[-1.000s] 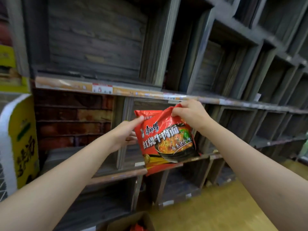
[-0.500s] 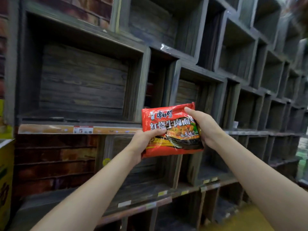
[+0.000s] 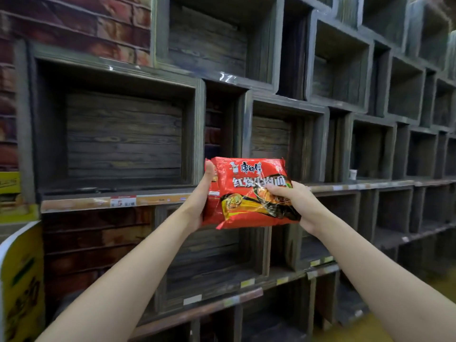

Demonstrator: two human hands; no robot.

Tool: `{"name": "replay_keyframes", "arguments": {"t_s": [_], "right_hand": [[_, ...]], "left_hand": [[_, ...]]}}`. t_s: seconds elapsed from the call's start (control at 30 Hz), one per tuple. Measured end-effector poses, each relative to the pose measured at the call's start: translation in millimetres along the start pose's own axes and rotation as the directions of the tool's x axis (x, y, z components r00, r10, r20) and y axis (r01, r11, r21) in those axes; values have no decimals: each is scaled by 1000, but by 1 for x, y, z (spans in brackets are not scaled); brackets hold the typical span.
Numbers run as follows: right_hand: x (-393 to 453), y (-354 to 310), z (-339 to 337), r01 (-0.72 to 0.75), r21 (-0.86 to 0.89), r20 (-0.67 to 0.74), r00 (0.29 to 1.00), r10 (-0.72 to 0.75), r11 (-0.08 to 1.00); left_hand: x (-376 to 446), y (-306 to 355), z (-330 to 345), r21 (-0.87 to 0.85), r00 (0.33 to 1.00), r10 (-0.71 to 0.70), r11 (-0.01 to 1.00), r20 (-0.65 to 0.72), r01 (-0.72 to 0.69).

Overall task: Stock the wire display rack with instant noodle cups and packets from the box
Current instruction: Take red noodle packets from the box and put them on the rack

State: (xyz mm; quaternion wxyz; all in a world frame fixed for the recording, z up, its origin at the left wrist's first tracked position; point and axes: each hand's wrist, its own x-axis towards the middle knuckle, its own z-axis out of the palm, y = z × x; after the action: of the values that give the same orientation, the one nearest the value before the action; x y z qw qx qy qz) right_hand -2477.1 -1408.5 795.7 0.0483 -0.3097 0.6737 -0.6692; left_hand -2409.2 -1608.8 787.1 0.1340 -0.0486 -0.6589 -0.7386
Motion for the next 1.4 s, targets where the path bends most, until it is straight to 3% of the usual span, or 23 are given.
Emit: {"name": "replay_keyframes", "arguments": {"t_s": [0.1,0.2,0.37,0.5,0.63,0.73,0.87,1.0,1.17,1.27,1.4], "right_hand": [[-9,6,-8,-15,251,21,1000,11,968],[-18,12,-13,-44,527,37,999,29,849],[-29,34,-3,-109,670,80,994,74,735],[-37,53,36,-219,657,221,971,93,722],[-44,66,72,-239,529,281,955,97,814],[-44,77,85,-285,473,316,938,142,833],[-46,85,101,-338,428,396,904,163,838],[-40,86,120,-348,420,367,910,194,838],[-32,96,156,-362,416,320,917,238,834],[-22,102,183,-355,390,251,929,273,850],[-1,105,217,-344,358,211,935,284,868]], "left_hand": [[-7,-8,1,-25,998,-31,999,-54,30],[-21,-23,2,-78,989,-95,993,-111,86],[-41,-44,2,-315,982,-11,948,-188,-49],[-53,-68,28,-427,973,-13,900,-231,-89],[-60,-98,30,-448,942,-134,894,-308,-19],[-71,-112,9,-345,908,-164,938,-386,23],[-88,-116,-13,-169,918,-102,985,-384,39],[-106,-111,-51,-97,877,-23,995,-481,-27],[-136,-97,-100,-251,834,-49,962,-550,-109],[-150,-85,-136,-273,840,-138,962,-524,-13],[-169,-72,-177,-100,866,-235,972,-441,213]]}}
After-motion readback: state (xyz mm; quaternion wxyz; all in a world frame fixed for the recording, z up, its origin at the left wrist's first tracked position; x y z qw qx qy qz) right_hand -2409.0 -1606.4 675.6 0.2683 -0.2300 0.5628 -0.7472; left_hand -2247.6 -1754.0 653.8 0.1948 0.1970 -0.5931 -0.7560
